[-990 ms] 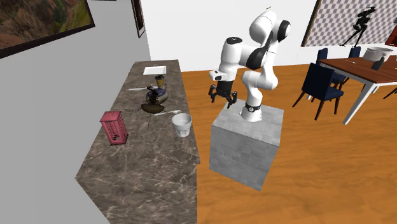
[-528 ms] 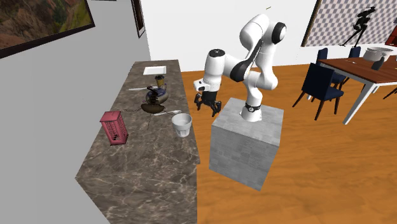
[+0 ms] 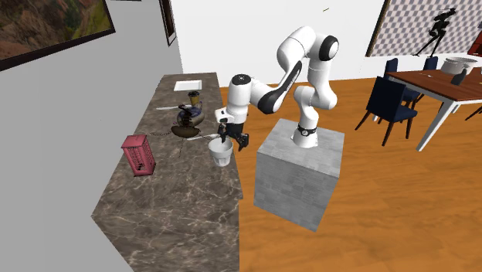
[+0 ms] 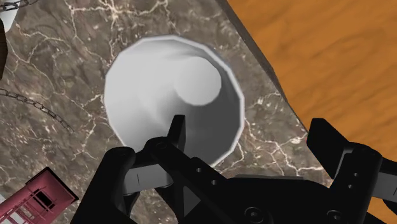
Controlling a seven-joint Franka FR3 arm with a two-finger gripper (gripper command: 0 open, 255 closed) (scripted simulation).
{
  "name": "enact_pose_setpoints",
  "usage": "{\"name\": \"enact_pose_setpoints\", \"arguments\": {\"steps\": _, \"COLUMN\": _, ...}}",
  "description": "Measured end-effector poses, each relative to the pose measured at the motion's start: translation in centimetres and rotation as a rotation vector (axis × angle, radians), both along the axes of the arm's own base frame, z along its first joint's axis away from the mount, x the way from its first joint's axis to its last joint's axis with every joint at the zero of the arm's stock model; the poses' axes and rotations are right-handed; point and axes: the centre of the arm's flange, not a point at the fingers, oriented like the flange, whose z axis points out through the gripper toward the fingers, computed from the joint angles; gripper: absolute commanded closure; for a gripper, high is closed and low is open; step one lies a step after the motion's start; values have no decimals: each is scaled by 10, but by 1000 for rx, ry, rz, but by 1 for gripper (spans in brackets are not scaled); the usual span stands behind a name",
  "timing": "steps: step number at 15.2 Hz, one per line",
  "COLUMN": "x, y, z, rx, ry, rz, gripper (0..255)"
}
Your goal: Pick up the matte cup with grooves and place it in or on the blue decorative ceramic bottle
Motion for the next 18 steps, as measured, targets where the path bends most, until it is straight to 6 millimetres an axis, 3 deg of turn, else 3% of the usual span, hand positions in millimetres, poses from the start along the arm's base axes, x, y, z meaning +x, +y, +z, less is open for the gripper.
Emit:
{"name": "enact_pose_setpoints", "arguments": {"steps": 7, "x": 4, "y": -10, "z": -35, "rx": -2, "ry": 1, "rz": 0, "gripper": 0}}
{"name": "enact_pose_setpoints", "arguments": {"steps": 13, "x": 4, "y": -10, "z": -40, "rx": -2, "ry": 1, "rz": 0, "gripper": 0}}
{"name": "enact_pose_setpoints", "arguments": {"steps": 14, "x": 4, "y": -10, "z": -40, "rx": -2, "ry": 1, "rz": 0, "gripper": 255}}
{"name": "enact_pose_setpoints", "arguments": {"steps": 18, "x": 4, "y": -10, "z": -39, "rx": -3, "ry": 1, "rz": 0, "gripper": 255}}
